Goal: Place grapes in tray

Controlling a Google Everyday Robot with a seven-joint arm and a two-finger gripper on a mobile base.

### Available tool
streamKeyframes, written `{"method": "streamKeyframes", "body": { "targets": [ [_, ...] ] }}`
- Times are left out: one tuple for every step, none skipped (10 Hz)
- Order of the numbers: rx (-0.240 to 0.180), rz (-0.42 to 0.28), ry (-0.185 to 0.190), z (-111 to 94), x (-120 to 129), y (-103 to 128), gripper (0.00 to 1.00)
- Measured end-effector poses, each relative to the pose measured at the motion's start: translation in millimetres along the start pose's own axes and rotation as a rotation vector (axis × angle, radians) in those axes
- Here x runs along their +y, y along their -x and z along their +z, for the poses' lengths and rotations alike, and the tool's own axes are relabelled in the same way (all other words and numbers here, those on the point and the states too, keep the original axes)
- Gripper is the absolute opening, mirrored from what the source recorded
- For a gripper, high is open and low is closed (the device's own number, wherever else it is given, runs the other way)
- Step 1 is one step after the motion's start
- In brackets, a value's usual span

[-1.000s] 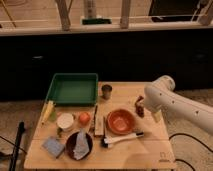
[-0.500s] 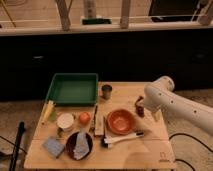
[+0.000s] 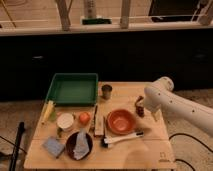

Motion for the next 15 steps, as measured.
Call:
{"method": "streamKeyframes", "body": {
  "targets": [
    [0.000, 0.004, -0.005, -2, -3, -1, 0.80],
    [-0.001, 0.011, -0.014, -6, -7, -3, 0.80],
    [-0.003, 0.015, -0.021, -6, -10, -5, 0.80],
    [-0.010, 0.019, -0.031, -5, -15, -5, 0.80],
    [-0.011, 0.019, -0.039, -4, -19, -6, 0.80],
    [-0.016, 0.019, -0.052, -1, -24, -4, 0.80],
    [-0.015, 0.018, -0.059, 3, -28, -4, 0.80],
    [-0.013, 0.018, -0.064, 6, -30, -3, 0.80],
    [-0.013, 0.013, -0.068, 12, -35, -2, 0.80],
    [-0.015, 0.008, -0.068, 17, -40, -1, 0.78],
    [-0.018, 0.004, -0.068, 21, -41, 0, 0.74],
    [-0.024, 0.001, -0.066, 27, -42, 0, 0.64],
    [-0.034, -0.003, -0.065, 35, -43, -1, 0.52],
    [-0.044, -0.005, -0.063, 40, -43, 0, 0.45],
    [-0.056, -0.005, -0.059, 44, -42, -1, 0.34]
  ]
}}
